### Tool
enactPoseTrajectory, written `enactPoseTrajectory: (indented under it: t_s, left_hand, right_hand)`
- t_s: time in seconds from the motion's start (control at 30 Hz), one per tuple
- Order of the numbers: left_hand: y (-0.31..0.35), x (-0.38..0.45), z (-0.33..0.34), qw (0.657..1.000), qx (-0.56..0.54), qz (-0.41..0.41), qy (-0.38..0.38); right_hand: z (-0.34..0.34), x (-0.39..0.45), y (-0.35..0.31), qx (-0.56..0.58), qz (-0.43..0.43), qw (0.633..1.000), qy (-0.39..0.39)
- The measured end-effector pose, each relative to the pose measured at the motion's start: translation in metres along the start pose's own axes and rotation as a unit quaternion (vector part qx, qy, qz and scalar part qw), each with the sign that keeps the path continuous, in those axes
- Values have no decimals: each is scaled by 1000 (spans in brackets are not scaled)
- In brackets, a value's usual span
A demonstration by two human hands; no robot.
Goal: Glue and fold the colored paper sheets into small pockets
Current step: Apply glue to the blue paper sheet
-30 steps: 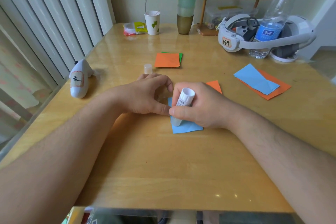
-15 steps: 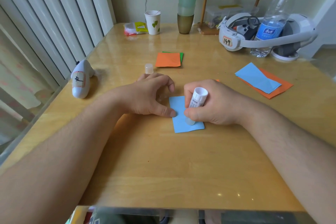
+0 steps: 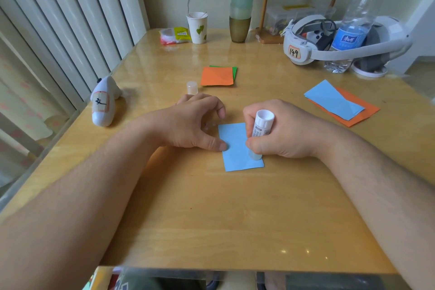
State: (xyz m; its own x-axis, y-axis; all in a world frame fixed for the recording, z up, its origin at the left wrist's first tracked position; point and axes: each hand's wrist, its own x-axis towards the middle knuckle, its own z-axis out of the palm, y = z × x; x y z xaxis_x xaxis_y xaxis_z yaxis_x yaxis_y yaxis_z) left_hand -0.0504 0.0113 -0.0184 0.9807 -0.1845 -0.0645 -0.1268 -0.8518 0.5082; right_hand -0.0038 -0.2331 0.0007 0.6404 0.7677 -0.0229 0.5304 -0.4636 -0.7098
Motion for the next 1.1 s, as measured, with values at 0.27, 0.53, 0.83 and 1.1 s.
enactPoseTrajectory:
  t_s: [0.27, 0.53, 0.83, 1.1]
  left_hand:
    - [0, 0, 0, 1000, -7, -2, -2]
    - [3, -2, 2, 1000, 17, -11, -3]
    - [3, -3, 1, 1000, 17, -3, -12]
    - [5, -3, 1, 1000, 24, -12, -12]
  right_hand:
    - [2, 4, 1, 166, -70, 980, 80]
    - [22, 6, -11, 109, -104, 987, 48]
    - [28, 7, -13, 61, -59, 996, 27]
    - [16, 1, -21, -4, -31, 999, 11]
